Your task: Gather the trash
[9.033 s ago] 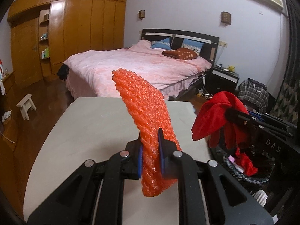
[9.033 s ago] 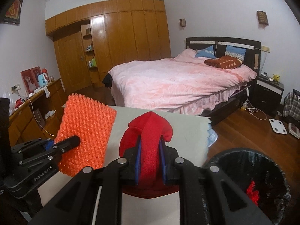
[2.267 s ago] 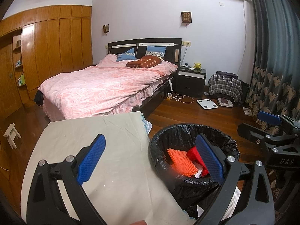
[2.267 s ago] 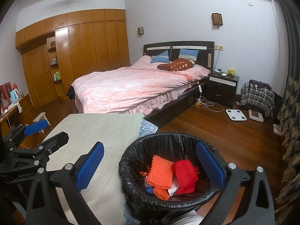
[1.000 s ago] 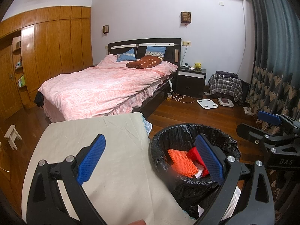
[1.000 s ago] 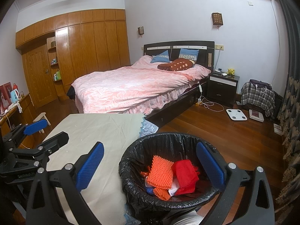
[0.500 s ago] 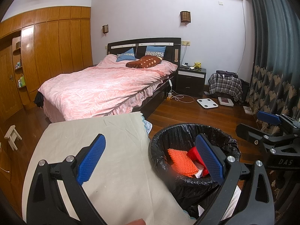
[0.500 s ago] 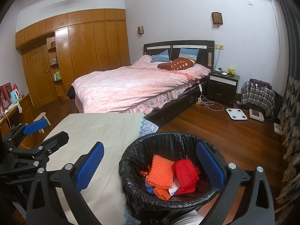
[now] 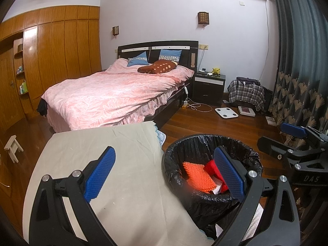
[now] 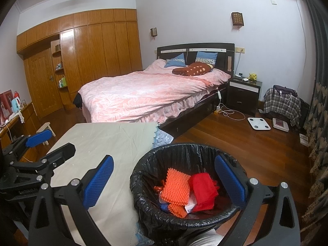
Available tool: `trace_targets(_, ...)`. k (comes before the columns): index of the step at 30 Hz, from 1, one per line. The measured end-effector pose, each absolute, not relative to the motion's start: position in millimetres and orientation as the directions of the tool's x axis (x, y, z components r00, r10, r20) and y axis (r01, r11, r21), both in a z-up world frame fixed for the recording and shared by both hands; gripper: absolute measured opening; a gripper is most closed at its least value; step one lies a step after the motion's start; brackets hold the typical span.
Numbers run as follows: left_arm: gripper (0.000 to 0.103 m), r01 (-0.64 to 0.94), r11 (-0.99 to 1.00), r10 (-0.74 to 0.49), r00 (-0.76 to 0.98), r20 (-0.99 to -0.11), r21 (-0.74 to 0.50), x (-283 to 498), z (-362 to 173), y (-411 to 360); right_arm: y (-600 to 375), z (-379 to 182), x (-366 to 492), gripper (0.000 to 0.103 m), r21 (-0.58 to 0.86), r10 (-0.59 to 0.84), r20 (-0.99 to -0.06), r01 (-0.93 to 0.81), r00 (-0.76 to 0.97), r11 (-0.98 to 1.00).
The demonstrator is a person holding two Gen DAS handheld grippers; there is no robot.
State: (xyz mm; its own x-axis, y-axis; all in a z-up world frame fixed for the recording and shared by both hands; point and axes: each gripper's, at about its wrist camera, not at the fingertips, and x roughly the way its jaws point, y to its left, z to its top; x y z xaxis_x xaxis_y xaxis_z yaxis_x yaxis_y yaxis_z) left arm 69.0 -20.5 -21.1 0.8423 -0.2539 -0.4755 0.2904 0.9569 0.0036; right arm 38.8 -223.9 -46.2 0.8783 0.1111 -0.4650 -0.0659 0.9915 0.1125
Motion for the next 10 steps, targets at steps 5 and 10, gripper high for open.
trace_targets(5,0.094,0.290,0.957,-0.253,0.842,-0.476,0.004,68.9,-21.0,-20.8,-224.4,-45.9,38.9,0.097,0.113,0.111,-0.465,-0.065,0.878,0.991)
trace_targets(10,0.094,0.291,0.957,-0.254,0.841,-0.478,0.003,69.0,-23.1,-20.9,-223.9,-45.7,38.4,0.097,0.114,0.112,-0.465,-0.065,0.878,0.991)
